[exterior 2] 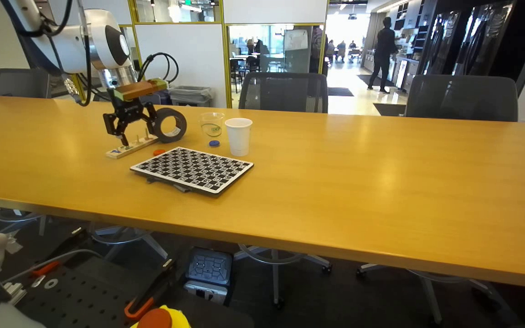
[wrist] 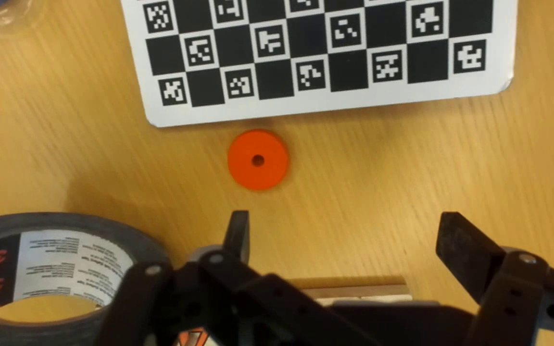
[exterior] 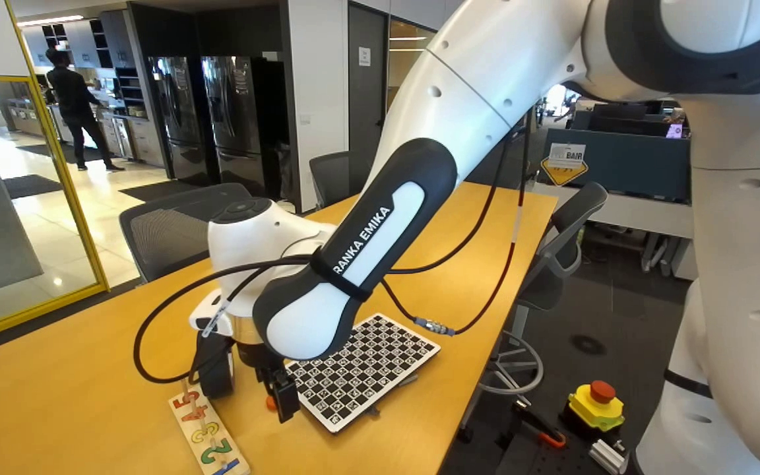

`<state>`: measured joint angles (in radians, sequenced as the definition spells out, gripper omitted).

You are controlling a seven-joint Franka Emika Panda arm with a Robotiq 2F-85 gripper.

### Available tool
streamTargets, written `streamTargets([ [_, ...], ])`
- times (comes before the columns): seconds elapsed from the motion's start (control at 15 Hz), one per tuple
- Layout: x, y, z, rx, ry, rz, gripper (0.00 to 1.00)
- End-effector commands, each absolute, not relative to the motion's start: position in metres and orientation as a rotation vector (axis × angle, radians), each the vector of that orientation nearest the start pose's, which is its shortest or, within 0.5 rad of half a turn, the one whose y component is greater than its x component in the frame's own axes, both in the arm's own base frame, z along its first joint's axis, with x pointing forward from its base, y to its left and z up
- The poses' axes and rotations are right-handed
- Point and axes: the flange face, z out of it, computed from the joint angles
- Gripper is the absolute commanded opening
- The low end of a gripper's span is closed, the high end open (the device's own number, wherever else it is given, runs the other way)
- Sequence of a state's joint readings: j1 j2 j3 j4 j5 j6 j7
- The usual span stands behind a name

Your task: Put two rings in the clear cup and the rest in the white cup

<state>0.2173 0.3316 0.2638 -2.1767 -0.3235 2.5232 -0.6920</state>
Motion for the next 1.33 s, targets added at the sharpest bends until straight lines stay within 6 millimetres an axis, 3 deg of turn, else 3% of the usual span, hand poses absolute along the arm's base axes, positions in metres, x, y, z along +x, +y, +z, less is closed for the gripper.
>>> streamTargets([
  [0.0, 0.524, 0.259, 0.237, -2.376, -2.154, -0.067, 1.0],
  [0.4, 0.546, 0.245, 0.217, -2.306, -2.124, -0.041, 1.0],
  [1.27, 0.557, 0.229, 0.198, -2.281, -2.059, -0.022, 1.0],
])
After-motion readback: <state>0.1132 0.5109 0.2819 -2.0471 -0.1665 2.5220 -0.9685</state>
